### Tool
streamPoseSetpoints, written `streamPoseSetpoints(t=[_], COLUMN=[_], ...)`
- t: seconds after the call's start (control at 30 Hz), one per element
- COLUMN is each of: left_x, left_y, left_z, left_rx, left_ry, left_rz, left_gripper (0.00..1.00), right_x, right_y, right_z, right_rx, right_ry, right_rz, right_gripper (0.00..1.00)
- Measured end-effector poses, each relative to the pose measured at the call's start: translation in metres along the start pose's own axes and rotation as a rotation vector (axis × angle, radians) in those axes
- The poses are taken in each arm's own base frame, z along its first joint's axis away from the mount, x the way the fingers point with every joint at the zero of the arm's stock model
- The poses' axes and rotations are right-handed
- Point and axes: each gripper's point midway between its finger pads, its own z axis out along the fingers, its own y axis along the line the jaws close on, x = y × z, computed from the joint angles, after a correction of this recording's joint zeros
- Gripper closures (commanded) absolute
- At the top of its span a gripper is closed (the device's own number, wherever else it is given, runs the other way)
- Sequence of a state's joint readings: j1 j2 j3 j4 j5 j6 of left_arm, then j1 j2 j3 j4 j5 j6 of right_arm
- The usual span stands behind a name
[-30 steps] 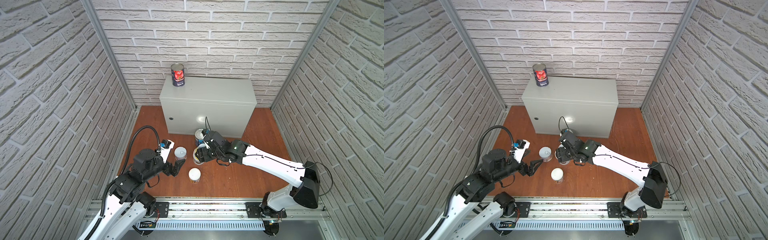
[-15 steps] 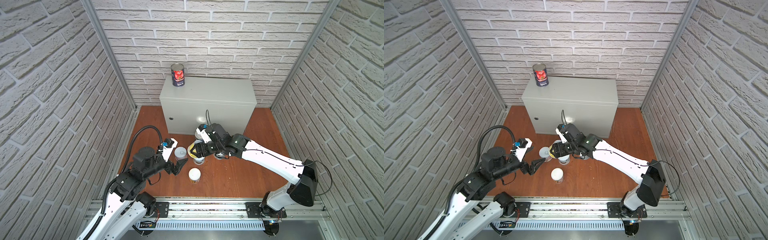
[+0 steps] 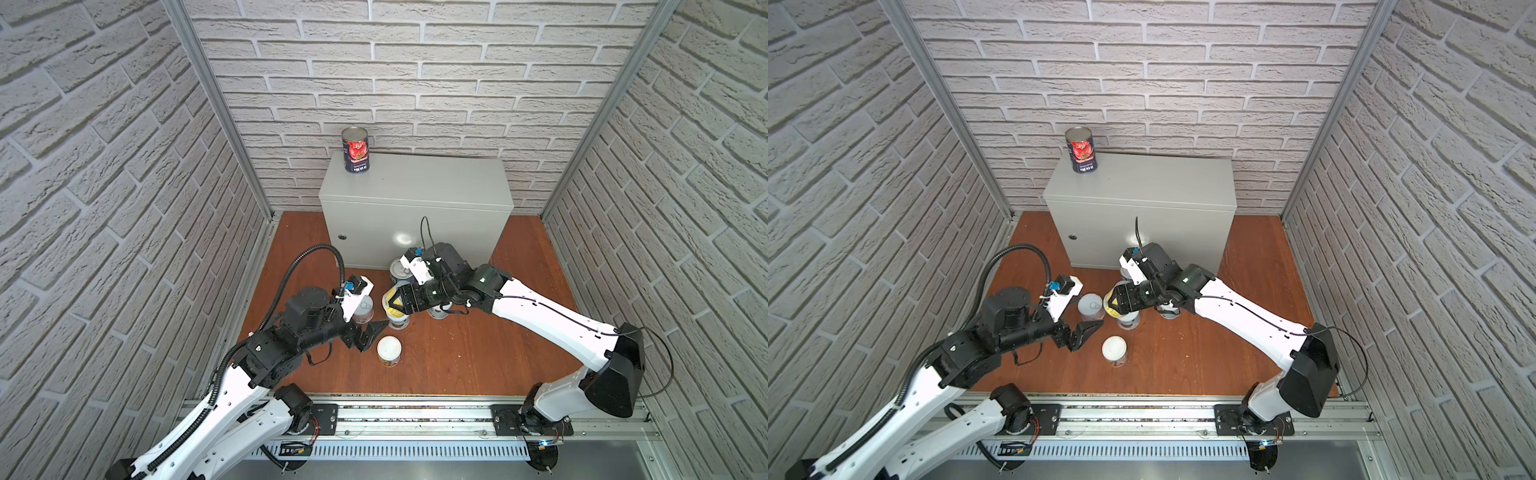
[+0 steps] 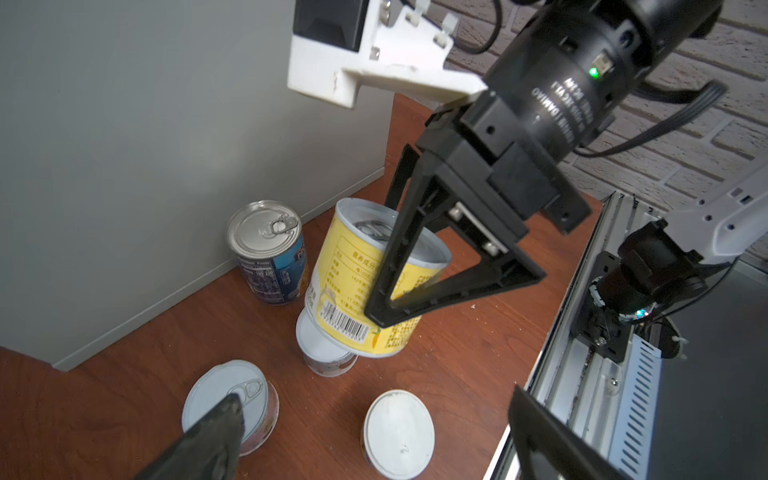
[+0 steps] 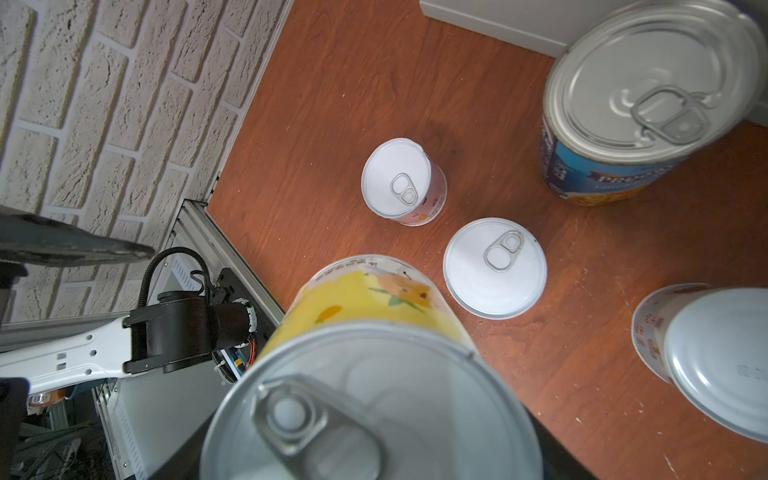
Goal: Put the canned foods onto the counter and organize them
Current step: 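Grasp the held yellow can with the left gripper below the right gripper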
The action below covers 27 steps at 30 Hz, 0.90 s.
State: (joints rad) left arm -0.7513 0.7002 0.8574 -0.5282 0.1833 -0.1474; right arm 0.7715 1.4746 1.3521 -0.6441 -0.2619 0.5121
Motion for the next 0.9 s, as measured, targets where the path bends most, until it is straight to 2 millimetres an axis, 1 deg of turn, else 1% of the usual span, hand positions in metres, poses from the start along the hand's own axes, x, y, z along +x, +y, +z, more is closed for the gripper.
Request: streamPoseSetpoints(t=[0.07, 0.17, 0.27, 0.43, 0.6, 0.7, 0.77, 0.9], left_x=[-0.006, -0.009, -0.008, 0.003, 0.016, 0.017, 0.014, 0.008], left_y=[-0.005, -0.011, -0.018, -0.022, -0.022, -0.029, -0.036, -0.047], left_z=[0.001, 0.01, 0.025, 0.06, 0.084, 0.098, 0.103, 0.106], left_rx=[-0.01, -0.027, -0.036, -0.049, -0.045, -0.007, 0.031, 0.095], left_ry=[-0.002, 0.007, 0.022, 0.035, 0.017, 0.015, -0.005, -0.058], left_rz=[0.01, 0.019, 0.029, 0.048, 0.058, 0.071, 0.079, 0.089], left_gripper=[0.02, 0.02, 0.02, 0.02, 0.02, 0.02, 0.02, 0.02], right_x=[0.0, 0.002, 0.008, 0.022, 0.032, 0.042, 0.048, 0.06], right_y=[-0.004, -0.01, -0.018, -0.035, -0.045, -0.049, -0.05, -0.052], right_z=[-0.006, -0.014, -0.022, -0.035, -0.045, -0.048, -0.05, -0.049], right_rx=[0.003, 0.01, 0.014, 0.033, 0.044, 0.036, 0.032, 0.018], right_ry=[-0.008, -0.016, -0.019, -0.013, -0.012, 0.001, 0.009, 0.031], right_rz=[0.002, 0.005, 0.018, 0.053, 0.077, 0.096, 0.107, 0.129], right_gripper=[0.43, 0.43, 0.43, 0.43, 0.43, 0.43, 0.43, 0.43])
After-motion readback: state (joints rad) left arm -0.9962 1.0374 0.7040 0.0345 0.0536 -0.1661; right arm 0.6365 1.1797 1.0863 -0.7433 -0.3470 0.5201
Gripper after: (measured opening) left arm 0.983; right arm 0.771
